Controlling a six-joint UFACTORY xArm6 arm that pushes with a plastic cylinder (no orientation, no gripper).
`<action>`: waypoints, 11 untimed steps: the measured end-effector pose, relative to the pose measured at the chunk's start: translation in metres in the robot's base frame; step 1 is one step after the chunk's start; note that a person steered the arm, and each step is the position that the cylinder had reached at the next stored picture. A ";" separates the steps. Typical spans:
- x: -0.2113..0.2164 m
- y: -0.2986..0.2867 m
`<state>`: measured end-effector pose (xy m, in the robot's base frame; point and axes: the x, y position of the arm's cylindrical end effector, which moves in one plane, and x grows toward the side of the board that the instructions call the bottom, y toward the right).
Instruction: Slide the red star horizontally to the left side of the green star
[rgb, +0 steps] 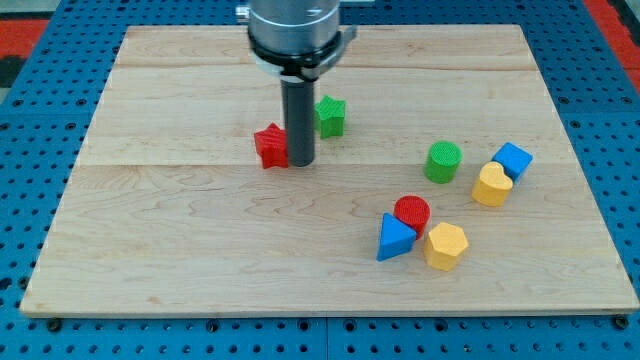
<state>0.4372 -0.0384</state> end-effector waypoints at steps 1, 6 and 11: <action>-0.014 -0.032; -0.026 -0.073; -0.014 -0.015</action>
